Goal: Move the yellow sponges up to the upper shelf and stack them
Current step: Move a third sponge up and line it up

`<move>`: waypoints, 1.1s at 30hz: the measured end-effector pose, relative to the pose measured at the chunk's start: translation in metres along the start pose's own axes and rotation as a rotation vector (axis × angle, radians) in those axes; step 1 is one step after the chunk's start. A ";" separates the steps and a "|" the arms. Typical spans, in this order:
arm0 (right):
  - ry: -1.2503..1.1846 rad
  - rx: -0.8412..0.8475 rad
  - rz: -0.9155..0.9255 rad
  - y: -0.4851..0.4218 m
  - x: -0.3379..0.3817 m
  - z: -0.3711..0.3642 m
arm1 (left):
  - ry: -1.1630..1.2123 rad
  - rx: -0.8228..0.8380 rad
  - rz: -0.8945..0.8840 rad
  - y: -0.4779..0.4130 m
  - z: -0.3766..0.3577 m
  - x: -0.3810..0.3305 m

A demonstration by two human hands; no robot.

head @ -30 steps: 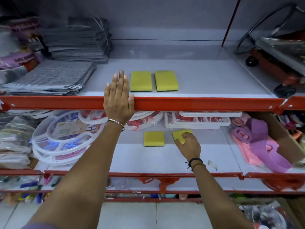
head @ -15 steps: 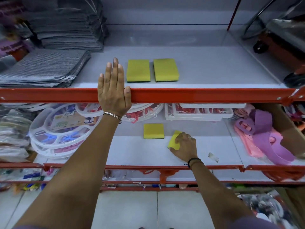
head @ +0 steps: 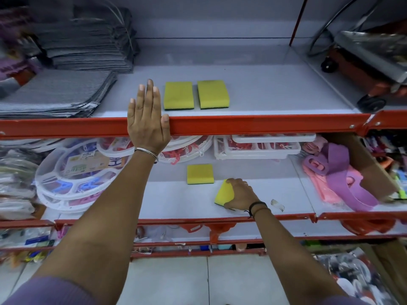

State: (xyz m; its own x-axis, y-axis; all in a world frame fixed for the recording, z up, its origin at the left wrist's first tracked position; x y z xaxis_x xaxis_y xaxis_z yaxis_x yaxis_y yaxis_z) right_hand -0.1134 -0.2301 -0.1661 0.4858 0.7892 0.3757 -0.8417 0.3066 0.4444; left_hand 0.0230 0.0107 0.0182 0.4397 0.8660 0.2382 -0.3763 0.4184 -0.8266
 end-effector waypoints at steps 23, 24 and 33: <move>-0.074 -0.413 0.437 0.099 0.109 0.292 | 0.179 0.201 0.057 -0.003 0.021 -0.003; -0.061 -0.412 0.399 0.086 0.109 0.297 | 0.179 0.196 0.055 -0.003 0.021 -0.003; 0.009 -0.304 0.230 0.008 0.107 0.284 | 0.131 0.119 0.032 -0.003 0.010 0.001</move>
State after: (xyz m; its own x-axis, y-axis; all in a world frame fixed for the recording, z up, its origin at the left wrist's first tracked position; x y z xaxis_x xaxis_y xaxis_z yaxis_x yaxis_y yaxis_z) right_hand -0.0014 -0.2938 0.1086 0.2749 0.8600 0.4299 -0.9607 0.2636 0.0870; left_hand 0.0167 0.0124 0.0260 0.5258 0.8393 0.1382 -0.4818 0.4277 -0.7648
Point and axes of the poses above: each hand's wrist, its own y-axis away from the middle knuckle, its own z-axis out of the back of the hand, x = y × z, the point moved 1 cm from there along -y, towards the middle knuckle, and after that the axes turned 13 degrees about -z, right-handed, at the moved point
